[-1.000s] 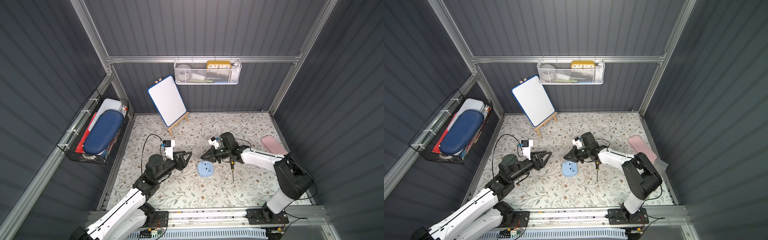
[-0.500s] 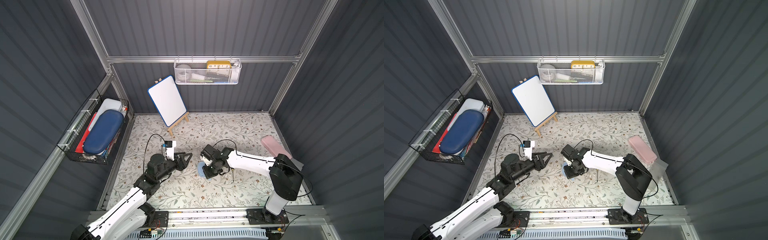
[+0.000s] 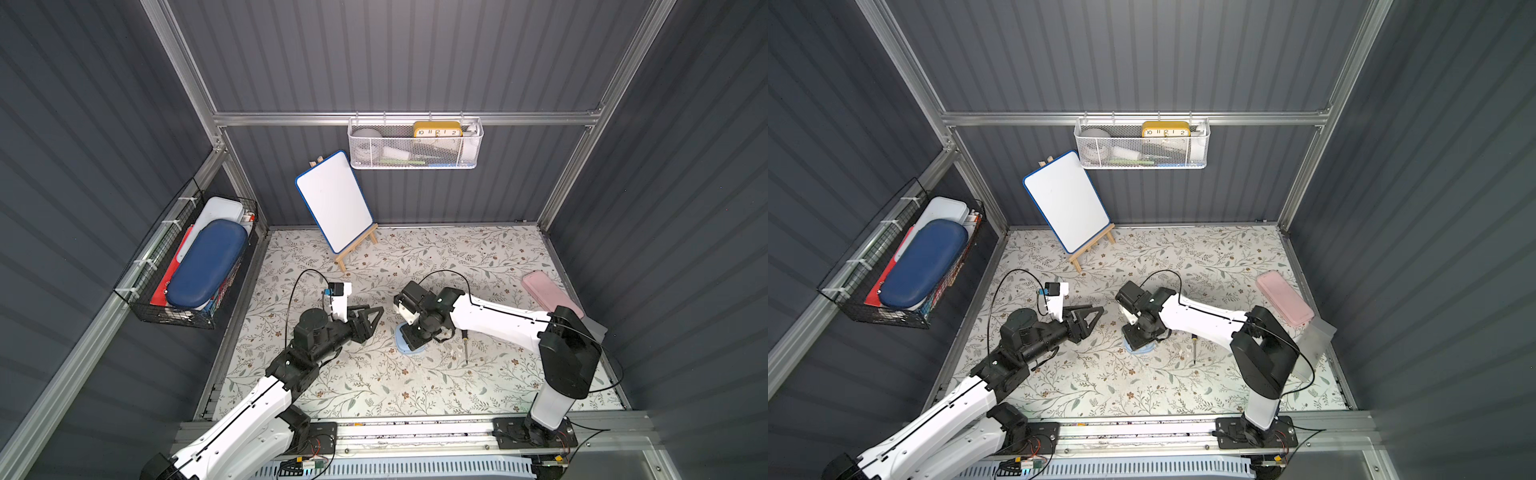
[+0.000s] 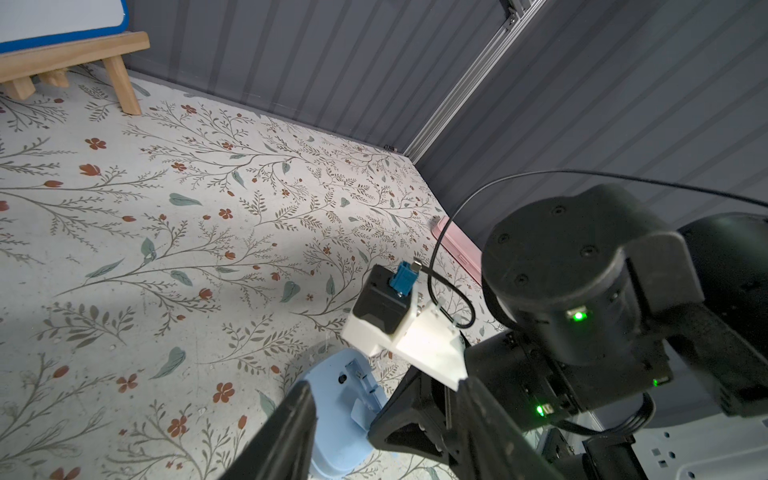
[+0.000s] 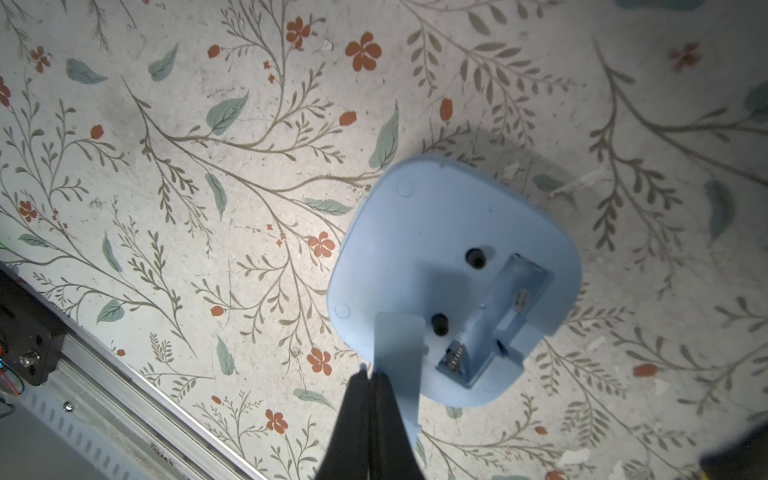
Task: Remove the battery from the alarm
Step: Pick up the cover from the center of the board.
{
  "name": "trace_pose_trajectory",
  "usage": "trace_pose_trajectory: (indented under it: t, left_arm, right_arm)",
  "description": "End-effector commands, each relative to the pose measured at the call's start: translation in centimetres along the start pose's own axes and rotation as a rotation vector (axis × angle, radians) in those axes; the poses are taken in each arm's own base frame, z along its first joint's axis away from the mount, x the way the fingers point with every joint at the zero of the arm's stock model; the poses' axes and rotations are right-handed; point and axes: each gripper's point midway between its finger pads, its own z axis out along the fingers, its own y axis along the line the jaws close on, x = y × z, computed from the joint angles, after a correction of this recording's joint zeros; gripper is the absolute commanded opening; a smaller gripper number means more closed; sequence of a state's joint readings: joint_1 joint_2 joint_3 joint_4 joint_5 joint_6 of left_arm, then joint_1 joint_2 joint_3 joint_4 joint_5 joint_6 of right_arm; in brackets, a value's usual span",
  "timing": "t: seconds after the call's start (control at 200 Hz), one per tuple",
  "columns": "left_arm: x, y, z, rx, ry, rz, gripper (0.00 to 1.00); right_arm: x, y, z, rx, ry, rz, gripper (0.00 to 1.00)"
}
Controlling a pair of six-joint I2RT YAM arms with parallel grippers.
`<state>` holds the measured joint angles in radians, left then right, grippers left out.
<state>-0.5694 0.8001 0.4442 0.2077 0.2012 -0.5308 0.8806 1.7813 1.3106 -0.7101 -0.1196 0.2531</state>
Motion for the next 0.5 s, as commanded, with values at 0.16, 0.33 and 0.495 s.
trace_pose_trajectory:
  t: [0.16,0.33,0.495]
  left_arm:
    - [-0.5,1.4,-0.8,-0.095,-0.031,-0.028,0.59]
    - [2.3,1.6,0.5,-0.062,0.103,-0.112,0.56]
    - [5.7,-0.3,2.1,0.122,0.236,-0.198,0.56]
  right_arm:
    - [-0.6,0.3,0.4,0.007,0.025,-0.076,0.0]
    - [0.2,0.2,-3.5,0.014,-0.061,-0.143,0.0]
    - [1.0,1.4,-6.8,-0.028,-0.177,-0.172,0.0]
